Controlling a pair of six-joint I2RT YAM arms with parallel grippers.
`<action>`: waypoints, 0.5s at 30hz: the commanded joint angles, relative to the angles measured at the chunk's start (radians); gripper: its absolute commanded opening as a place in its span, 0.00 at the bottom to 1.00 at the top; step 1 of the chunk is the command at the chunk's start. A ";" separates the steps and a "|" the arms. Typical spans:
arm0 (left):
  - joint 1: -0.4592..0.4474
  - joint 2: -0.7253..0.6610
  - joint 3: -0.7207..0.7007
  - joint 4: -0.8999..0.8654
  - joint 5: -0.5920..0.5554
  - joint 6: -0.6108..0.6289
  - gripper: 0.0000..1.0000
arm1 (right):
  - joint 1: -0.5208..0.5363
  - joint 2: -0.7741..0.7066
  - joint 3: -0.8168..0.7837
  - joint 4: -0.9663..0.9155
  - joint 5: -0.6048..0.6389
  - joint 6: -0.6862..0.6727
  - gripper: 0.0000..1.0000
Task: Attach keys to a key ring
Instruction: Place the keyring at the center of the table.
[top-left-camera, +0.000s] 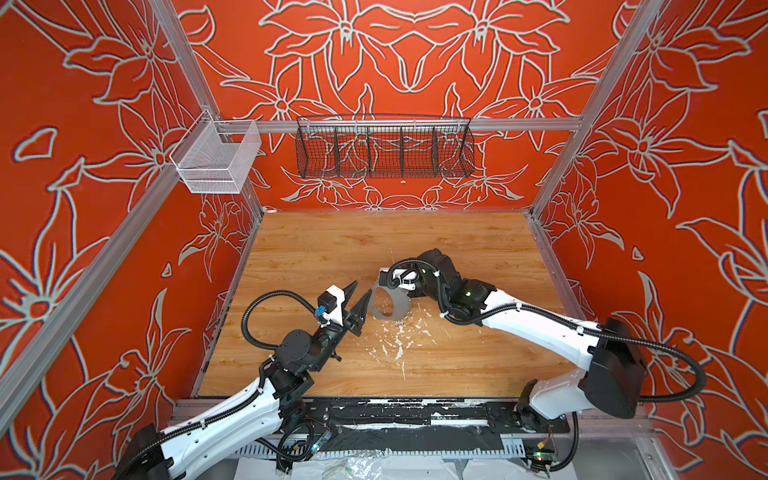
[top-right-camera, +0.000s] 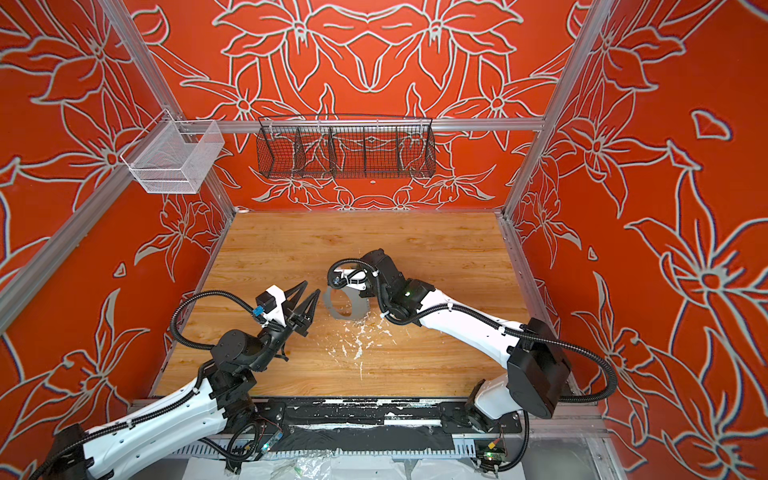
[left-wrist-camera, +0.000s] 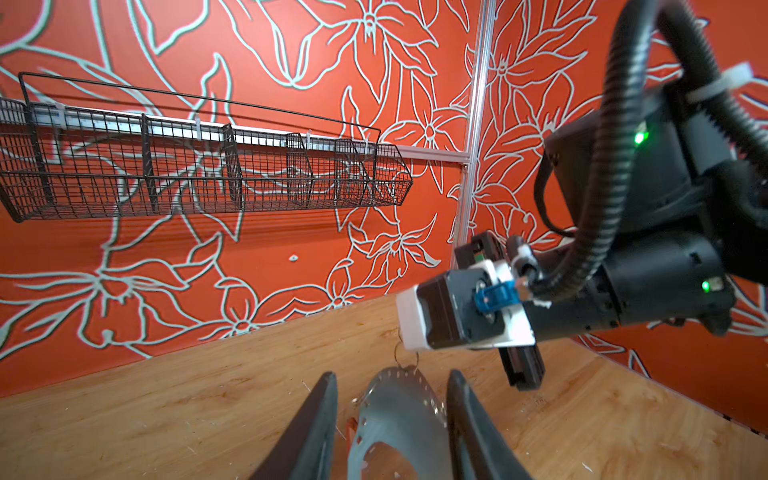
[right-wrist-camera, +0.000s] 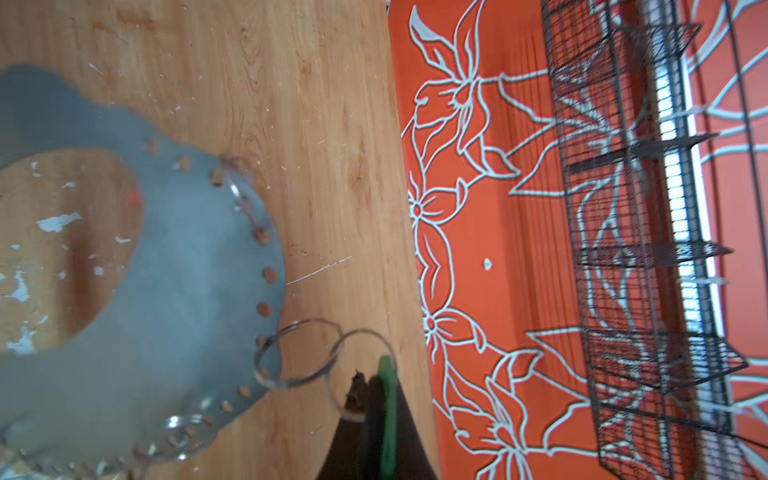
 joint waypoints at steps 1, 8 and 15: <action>0.005 -0.019 -0.020 0.027 -0.008 0.006 0.44 | 0.008 -0.039 -0.081 0.009 0.007 0.149 0.00; 0.007 -0.012 -0.016 0.028 -0.008 0.010 0.44 | 0.030 -0.172 -0.194 -0.022 -0.114 0.279 0.00; 0.006 0.006 -0.013 0.034 -0.011 0.012 0.44 | 0.045 -0.282 -0.298 0.002 -0.213 0.463 0.00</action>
